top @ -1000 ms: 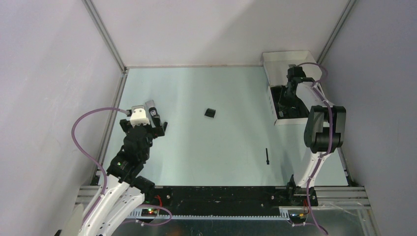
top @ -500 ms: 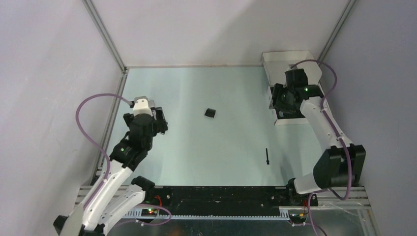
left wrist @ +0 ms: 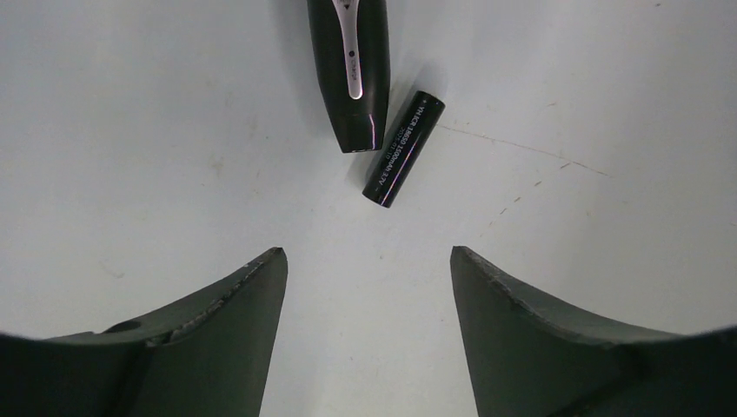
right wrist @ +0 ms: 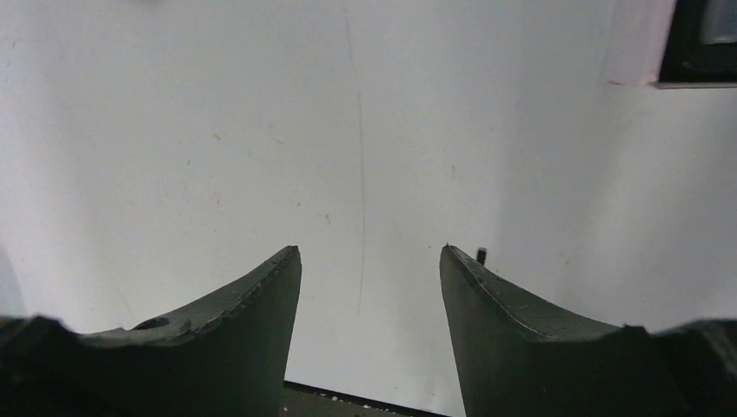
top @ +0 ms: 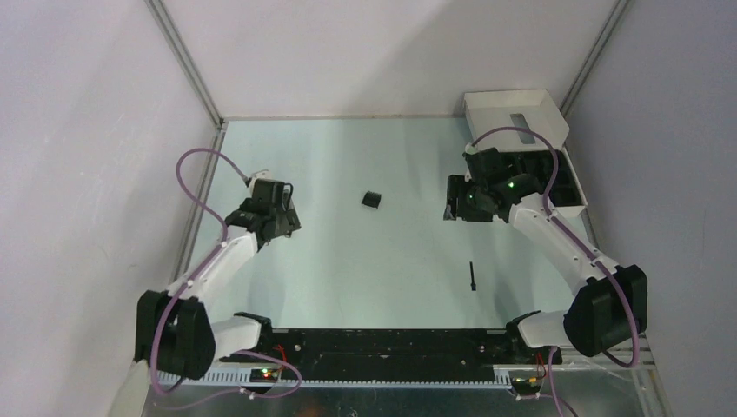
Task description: Sort the hair-cutting tools
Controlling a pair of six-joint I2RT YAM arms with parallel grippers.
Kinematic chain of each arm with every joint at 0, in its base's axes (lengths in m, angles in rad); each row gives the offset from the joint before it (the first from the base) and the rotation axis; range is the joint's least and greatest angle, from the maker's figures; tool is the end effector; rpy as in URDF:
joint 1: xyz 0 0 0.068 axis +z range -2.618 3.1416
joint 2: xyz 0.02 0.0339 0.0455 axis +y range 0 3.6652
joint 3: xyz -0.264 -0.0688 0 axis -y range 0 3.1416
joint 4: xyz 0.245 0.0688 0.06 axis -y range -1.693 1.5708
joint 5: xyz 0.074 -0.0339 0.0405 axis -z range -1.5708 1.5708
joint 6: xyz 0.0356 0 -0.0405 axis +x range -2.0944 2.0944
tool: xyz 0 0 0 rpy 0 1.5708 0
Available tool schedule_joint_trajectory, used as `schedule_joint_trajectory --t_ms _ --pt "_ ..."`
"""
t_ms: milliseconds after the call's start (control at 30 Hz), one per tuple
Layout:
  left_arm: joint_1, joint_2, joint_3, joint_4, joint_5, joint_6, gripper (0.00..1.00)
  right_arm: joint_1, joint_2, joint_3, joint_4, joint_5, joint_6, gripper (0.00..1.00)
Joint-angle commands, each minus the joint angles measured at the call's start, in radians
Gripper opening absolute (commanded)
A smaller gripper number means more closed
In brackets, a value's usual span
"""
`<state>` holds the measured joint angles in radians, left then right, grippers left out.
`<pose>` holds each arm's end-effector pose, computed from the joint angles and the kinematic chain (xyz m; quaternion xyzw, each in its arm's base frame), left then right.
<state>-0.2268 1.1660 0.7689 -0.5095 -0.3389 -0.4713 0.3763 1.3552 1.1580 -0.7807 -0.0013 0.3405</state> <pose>0.2282 -0.0405 0.2320 -0.1682 0.9182 0.0399 0.3565 0.2574 0.1018 0.2913 -0.0173 0.9562 0.1031 0.2733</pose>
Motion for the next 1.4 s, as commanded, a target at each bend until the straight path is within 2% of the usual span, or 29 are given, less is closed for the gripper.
schedule_joint_trajectory --t_ms 0,200,733,867,1033,1167,1200,1267,1367 --pt "0.048 0.089 0.039 0.040 0.102 -0.013 0.71 0.031 -0.051 -0.035 0.069 -0.042 0.034 0.65" --pt "0.075 0.224 0.068 0.063 0.151 0.052 0.61 0.040 -0.065 -0.058 0.092 -0.066 0.041 0.65" --pt "0.097 0.463 0.191 0.063 0.198 0.150 0.58 0.039 -0.095 -0.101 0.117 -0.049 0.061 0.65" --pt "0.097 0.482 0.198 0.044 0.216 0.155 0.53 0.039 -0.100 -0.102 0.126 -0.046 0.067 0.65" --pt "0.095 0.493 0.211 0.006 0.257 0.170 0.38 0.039 -0.094 -0.103 0.138 -0.049 0.069 0.64" --pt "0.096 0.497 0.212 -0.035 0.311 0.178 0.18 0.039 -0.087 -0.103 0.168 -0.086 0.065 0.64" --pt "0.095 0.495 0.206 -0.039 0.326 0.179 0.09 0.039 -0.087 -0.103 0.178 -0.090 0.063 0.64" --pt "0.096 0.483 0.195 -0.039 0.369 0.177 0.01 0.040 -0.084 -0.103 0.189 -0.106 0.066 0.64" --pt "0.091 0.443 0.169 -0.028 0.402 0.163 0.00 0.044 -0.071 -0.103 0.213 -0.142 0.074 0.63"
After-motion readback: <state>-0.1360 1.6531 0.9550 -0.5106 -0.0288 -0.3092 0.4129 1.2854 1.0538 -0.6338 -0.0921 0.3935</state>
